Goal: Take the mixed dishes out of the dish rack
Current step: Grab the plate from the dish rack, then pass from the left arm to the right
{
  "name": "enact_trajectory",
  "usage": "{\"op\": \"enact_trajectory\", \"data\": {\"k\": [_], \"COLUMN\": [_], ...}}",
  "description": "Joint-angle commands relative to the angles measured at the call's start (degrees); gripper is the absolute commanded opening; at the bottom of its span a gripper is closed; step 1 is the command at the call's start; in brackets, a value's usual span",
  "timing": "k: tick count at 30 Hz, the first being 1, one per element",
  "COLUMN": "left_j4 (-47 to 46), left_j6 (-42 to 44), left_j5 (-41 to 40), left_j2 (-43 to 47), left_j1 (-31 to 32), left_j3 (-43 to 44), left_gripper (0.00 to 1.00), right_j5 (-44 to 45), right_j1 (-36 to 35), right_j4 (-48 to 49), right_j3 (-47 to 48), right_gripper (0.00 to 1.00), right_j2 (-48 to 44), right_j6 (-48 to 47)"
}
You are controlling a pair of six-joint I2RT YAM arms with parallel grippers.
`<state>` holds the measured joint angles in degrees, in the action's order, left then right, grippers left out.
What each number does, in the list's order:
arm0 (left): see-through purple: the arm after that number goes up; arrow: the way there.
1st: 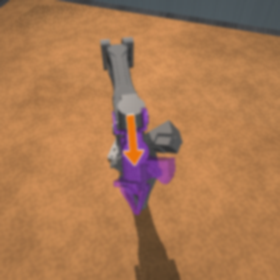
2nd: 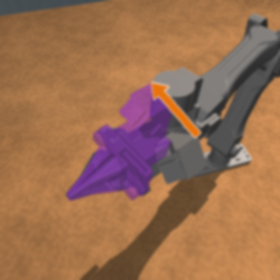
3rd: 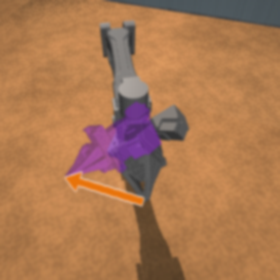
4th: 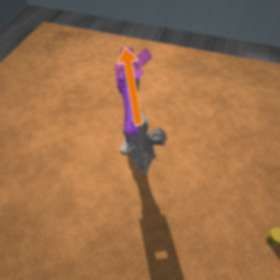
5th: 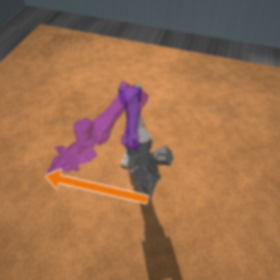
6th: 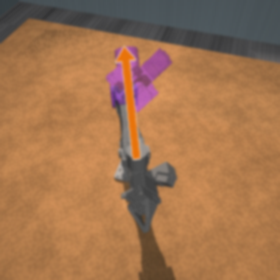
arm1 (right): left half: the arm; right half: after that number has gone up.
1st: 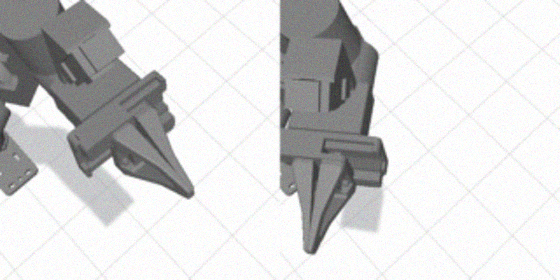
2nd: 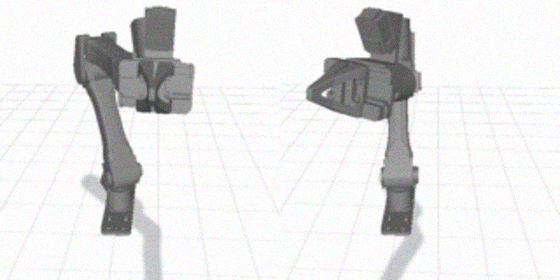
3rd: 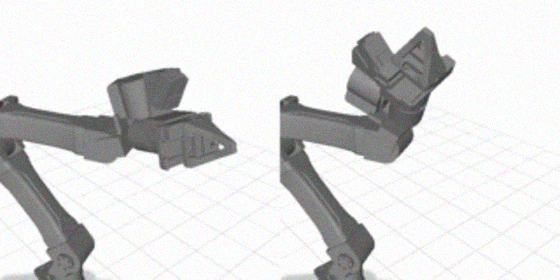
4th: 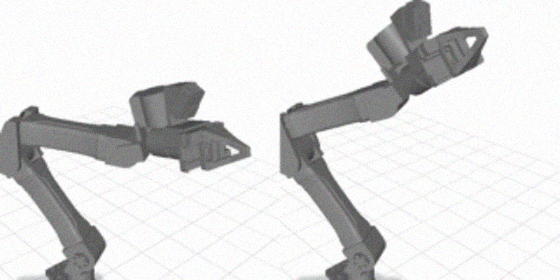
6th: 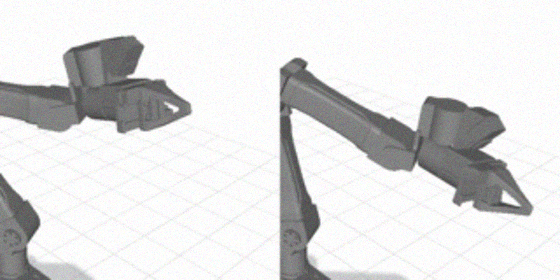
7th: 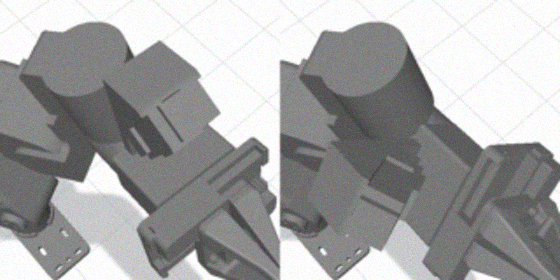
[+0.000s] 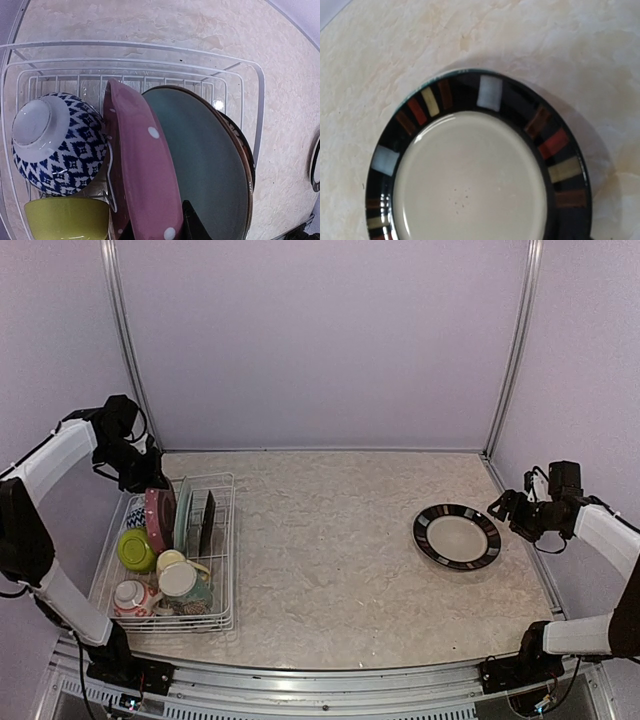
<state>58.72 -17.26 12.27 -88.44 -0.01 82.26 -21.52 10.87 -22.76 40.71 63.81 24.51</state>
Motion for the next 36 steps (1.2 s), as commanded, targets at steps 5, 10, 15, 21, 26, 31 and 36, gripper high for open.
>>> {"op": "enact_trajectory", "data": {"k": [5, 10, 15, 21, 26, 31, 36], "left_j4": [2.96, 4.20, 4.50, 6.11, 3.07, -6.06, -19.30], "left_j6": [-4.35, -3.77, -4.35, -5.72, -7.66, -4.85, 5.44], "left_j5": [-2.78, -4.55, -5.37, -4.72, -9.09, -13.54, -24.56], "left_j2": [5.55, 7.41, 9.32, 11.81, 16.45, 20.18, 19.32], "left_j1": [-1.33, -1.39, -1.42, -0.45, 4.04, 13.35, 30.05], "left_j3": [6.47, 8.15, 9.41, 12.87, 13.82, 14.05, 12.78], "left_gripper": [0.00, 0.00, 0.00, 0.00, 0.00, 0.00, 0.00], "right_j5": [0.46, 0.52, 0.84, 0.48, 0.53, 0.47, 0.25], "right_j1": [-1.00, -1.49, -1.74, -1.95, -2.34, -3.21, -6.26], "right_j4": [0.06, 0.36, 0.38, 0.21, 0.10, 0.18, 2.42], "right_j3": [1.04, 1.26, 1.10, 1.40, 1.98, 1.81, 0.66], "right_gripper": [0.81, 0.82, 0.82, 0.82, 0.82, 0.82, 0.81], "right_j2": [0.57, 0.70, 0.61, 0.96, 0.00, -0.14, -0.26], "right_j6": [0.26, 0.26, 0.07, 0.03, 0.27, 0.86, 3.41]}}
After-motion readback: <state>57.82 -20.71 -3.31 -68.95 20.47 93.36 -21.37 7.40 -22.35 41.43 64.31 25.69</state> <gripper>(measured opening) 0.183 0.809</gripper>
